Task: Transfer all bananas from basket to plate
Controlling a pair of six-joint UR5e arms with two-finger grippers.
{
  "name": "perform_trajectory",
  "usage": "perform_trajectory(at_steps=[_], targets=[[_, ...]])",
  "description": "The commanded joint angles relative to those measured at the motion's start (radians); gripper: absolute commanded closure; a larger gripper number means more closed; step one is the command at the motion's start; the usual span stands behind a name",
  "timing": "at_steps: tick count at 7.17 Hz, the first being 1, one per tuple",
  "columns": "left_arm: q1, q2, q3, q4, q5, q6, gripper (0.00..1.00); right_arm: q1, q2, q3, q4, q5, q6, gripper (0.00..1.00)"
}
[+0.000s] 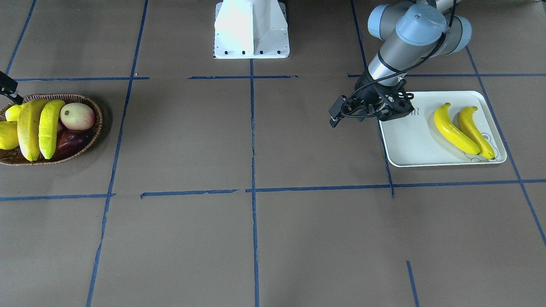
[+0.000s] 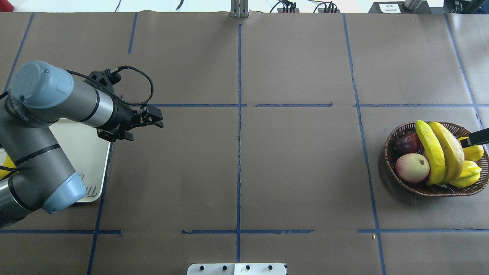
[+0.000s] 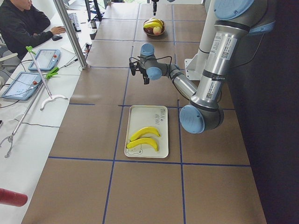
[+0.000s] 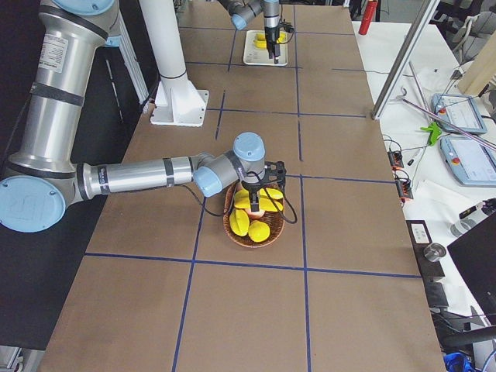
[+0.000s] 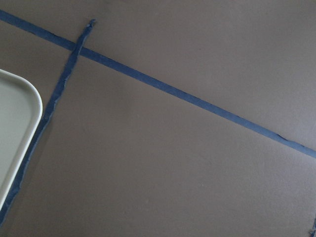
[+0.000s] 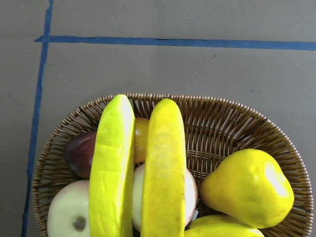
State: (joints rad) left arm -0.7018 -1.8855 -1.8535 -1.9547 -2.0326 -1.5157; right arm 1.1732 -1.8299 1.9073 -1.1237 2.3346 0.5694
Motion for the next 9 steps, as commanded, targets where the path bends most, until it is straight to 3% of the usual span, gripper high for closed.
perform_trajectory(at_steps=[1,9], targets=[[0.019,-0.001,0.0,0.0,0.02,0.0,0.01,-0.013,0.004,-0.037,0.007,0.003,0.0,0.0],[0.019,0.002,0.0,0.002,0.023,-0.003,0.01,-0.098,0.0,-0.042,0.007,0.06,-0.003,0.17]])
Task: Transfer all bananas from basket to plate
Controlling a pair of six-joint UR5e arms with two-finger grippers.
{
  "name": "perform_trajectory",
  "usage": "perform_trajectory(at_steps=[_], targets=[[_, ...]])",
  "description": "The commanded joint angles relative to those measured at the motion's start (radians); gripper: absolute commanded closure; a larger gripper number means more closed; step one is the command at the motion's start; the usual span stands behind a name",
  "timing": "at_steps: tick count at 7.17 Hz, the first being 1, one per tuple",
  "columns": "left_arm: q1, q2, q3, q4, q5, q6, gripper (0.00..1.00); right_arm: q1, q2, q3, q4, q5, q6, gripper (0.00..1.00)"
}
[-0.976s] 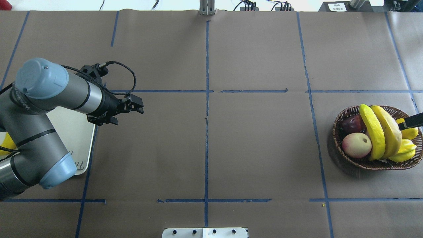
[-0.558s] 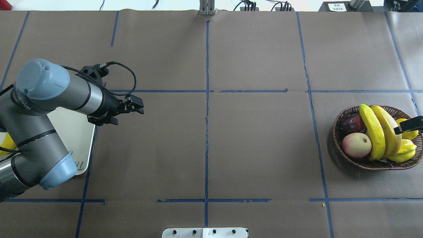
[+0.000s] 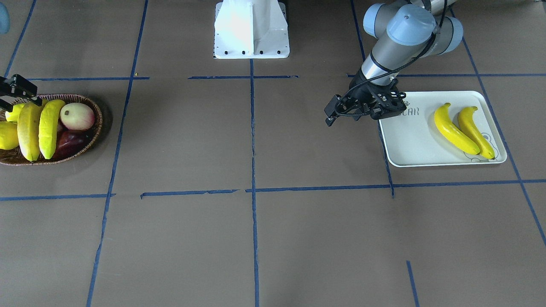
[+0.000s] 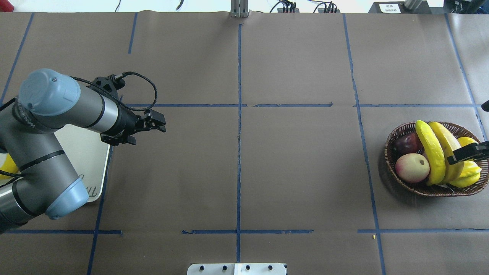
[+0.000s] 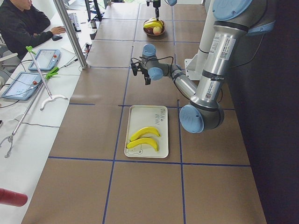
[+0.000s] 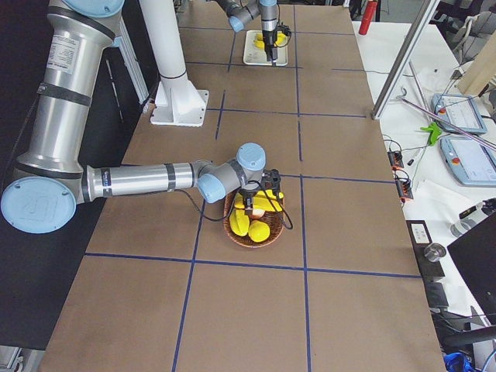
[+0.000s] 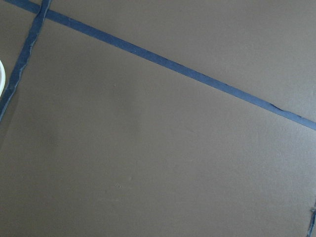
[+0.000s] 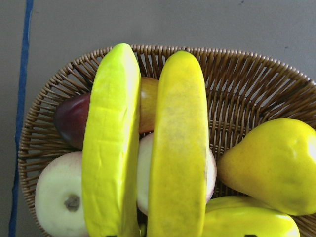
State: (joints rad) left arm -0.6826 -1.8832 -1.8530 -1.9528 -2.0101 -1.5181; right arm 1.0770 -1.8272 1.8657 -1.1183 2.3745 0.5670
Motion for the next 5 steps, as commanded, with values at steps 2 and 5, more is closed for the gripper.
perform_trajectory(at_steps=[2,5], targets=[[0.002,-0.001,0.0,0.0,0.004,-0.001,0.01,-0.002,-0.004,-0.011,0.0,0.022,-0.002,0.21],[0.002,-0.004,0.0,0.0,0.02,-0.001,0.01,0.0,-0.012,-0.016,-0.002,0.023,-0.001,0.24]])
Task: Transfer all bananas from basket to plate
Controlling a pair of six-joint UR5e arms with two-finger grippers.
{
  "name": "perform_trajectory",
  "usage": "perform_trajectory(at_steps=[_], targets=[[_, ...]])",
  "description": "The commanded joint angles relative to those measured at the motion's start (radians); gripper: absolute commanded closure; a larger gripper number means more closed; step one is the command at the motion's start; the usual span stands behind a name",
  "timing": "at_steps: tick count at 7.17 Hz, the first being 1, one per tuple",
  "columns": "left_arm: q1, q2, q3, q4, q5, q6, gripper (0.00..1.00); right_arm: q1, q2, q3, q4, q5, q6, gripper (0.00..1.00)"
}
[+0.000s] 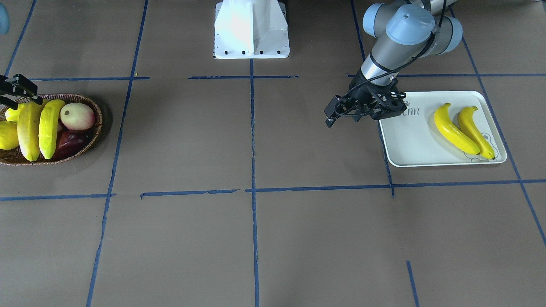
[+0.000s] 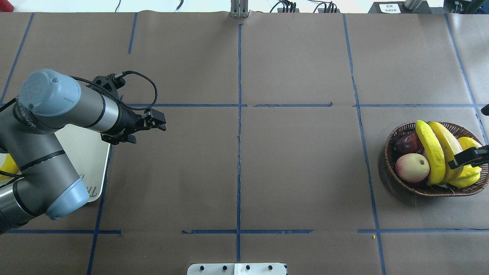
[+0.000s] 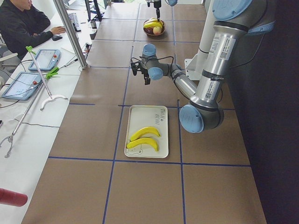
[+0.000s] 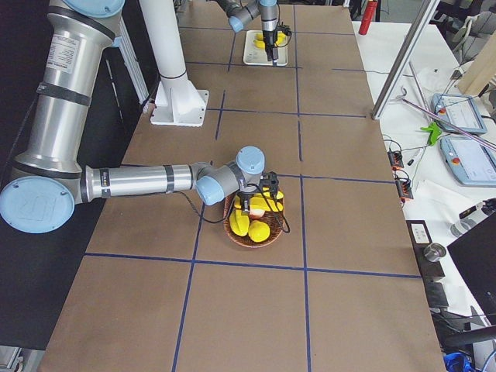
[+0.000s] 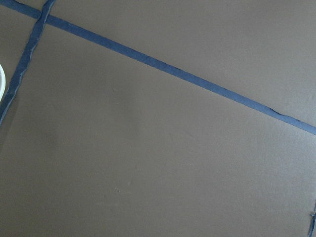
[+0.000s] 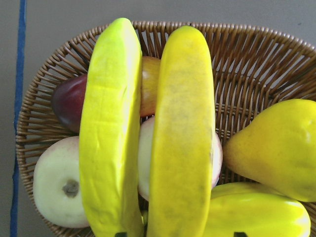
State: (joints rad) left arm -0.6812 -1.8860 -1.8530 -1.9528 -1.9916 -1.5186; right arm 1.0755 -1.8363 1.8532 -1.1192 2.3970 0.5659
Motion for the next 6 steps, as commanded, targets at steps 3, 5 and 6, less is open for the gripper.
perform_trajectory(at_steps=[3,5,6], targets=[[0.0,0.001,-0.002,0.0,0.002,0.0,0.01,0.001,0.002,-0.014,-0.008,-0.004,0.0,0.25],[-0.001,0.001,-0.002,0.0,0.002,0.0,0.01,0.001,0.006,-0.014,-0.011,-0.004,0.0,0.56],[-0.001,0.002,-0.002,0.0,0.002,0.0,0.01,0.001,0.006,-0.014,-0.013,-0.004,0.0,0.82]])
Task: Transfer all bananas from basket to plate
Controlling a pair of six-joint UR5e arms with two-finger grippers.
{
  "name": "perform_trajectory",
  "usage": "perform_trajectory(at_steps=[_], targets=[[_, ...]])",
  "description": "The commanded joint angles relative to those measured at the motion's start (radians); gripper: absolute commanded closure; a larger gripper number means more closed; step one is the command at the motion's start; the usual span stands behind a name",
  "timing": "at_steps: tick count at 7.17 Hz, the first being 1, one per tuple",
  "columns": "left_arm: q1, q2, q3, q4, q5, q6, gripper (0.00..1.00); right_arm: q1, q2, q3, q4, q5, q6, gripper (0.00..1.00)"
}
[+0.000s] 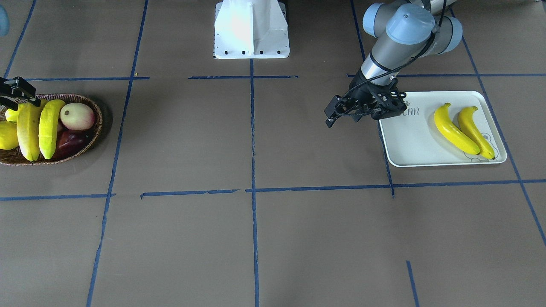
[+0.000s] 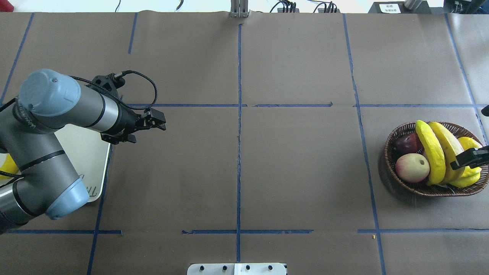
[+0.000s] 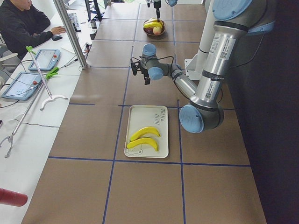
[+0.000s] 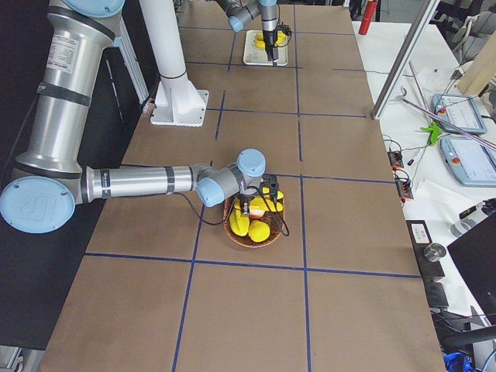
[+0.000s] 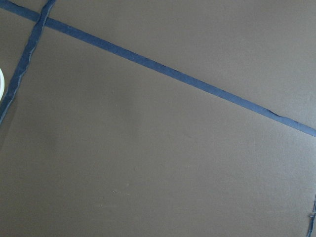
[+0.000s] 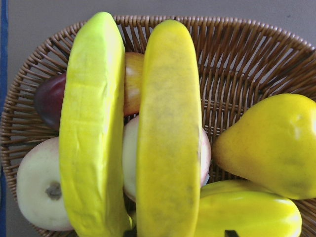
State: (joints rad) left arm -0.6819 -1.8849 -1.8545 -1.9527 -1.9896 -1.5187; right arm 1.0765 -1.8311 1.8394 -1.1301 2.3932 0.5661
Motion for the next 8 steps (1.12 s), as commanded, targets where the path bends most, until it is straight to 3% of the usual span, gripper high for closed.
perform_trajectory(at_steps=[1,3,5,6,7,8], targets=[[-0.001,0.003,-0.003,0.0,0.0,0.0,0.01,0.017,0.003,0.0,-0.002,0.001,0.0,1.0],[-0.001,0.013,-0.017,0.0,0.002,0.0,0.01,0.072,-0.005,0.01,0.0,0.003,0.0,1.0],[0.001,0.01,-0.018,0.0,0.002,0.0,0.01,0.152,-0.045,0.09,0.0,0.01,0.0,1.0],[0.001,0.004,-0.018,0.0,0.0,-0.002,0.01,0.183,-0.05,0.137,-0.005,0.035,-0.002,1.0],[0.001,0.001,-0.02,0.0,0.0,-0.002,0.01,0.238,-0.043,0.158,-0.003,0.135,0.0,1.0],[0.001,0.0,-0.022,0.0,-0.002,-0.002,0.01,0.247,-0.012,0.164,0.0,0.17,0.0,1.0]])
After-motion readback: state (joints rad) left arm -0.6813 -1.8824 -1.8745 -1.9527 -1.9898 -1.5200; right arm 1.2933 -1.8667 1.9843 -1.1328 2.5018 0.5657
